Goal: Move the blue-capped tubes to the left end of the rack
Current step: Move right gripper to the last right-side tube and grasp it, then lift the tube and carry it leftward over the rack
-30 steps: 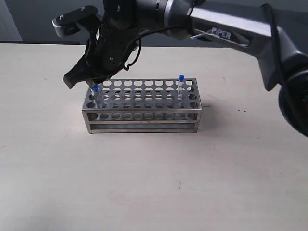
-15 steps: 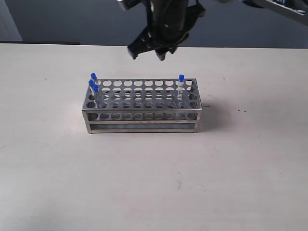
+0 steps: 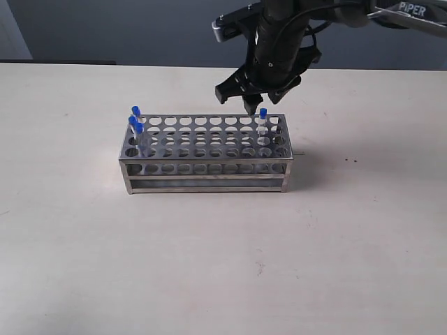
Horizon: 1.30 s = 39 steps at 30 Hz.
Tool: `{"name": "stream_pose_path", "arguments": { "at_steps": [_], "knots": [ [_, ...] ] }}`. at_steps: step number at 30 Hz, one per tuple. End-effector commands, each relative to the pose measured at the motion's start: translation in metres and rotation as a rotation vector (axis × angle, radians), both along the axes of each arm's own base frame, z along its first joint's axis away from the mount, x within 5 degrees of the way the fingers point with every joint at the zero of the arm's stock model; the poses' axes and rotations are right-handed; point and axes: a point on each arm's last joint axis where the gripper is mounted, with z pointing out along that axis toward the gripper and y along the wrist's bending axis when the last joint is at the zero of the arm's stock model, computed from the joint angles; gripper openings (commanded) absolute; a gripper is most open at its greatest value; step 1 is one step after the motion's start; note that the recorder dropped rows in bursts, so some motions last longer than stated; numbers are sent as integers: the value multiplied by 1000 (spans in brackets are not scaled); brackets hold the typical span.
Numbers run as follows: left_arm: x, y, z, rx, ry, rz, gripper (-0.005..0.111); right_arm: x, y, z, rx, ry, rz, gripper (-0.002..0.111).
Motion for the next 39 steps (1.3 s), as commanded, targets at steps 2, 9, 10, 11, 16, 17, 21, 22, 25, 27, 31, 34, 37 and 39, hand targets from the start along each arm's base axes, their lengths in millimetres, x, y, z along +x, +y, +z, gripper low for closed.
{"name": "stream_pose_path", "arguments": {
  "at_steps": [2, 9, 10, 11, 16, 17, 21, 22, 25, 27, 31, 34, 37, 39],
  "knots": [
    [1, 0, 0, -6, -5, -6, 0, 7, -2, -21, -63, 6, 13, 31],
    [1, 0, 0, -6, -5, -6, 0, 6, -3, -14, -55, -7, 13, -1],
    [1, 0, 0, -6, -5, -6, 0, 5, -3, -10, -50, -14, 13, -1],
    [1, 0, 0, -6, -5, -6, 0, 5, -4, -6, -44, -22, 13, -1],
    [1, 0, 0, -6, -5, -6, 0, -8, 0, 30, 17, -93, 36, -1],
    [1, 0, 0, -6, -5, -6, 0, -10, 0, 38, 33, -113, 39, -1],
    [1, 0, 0, -6, -5, -6, 0, -20, 1, 65, 84, -175, 56, -1],
    [1, 0, 0, -6, -5, -6, 0, -23, 2, 71, 93, -185, 62, -1],
    [1, 0, 0, -6, -5, -6, 0, -32, 5, 83, 115, -207, 83, -1],
    [1, 0, 0, -6, -5, -6, 0, -38, 9, 88, 123, -220, 110, -1],
    [1, 0, 0, -6, -5, -6, 0, -53, 28, 95, 180, -250, 205, -1],
    [1, 0, 0, -6, -5, -6, 0, -66, 47, 96, 260, -244, 279, -1],
    [1, 0, 0, -6, -5, -6, 0, -80, 67, 93, 325, -229, 347, -1],
    [1, 0, 0, -6, -5, -6, 0, -88, 78, 89, 336, -227, 384, -1]
  ]
}}
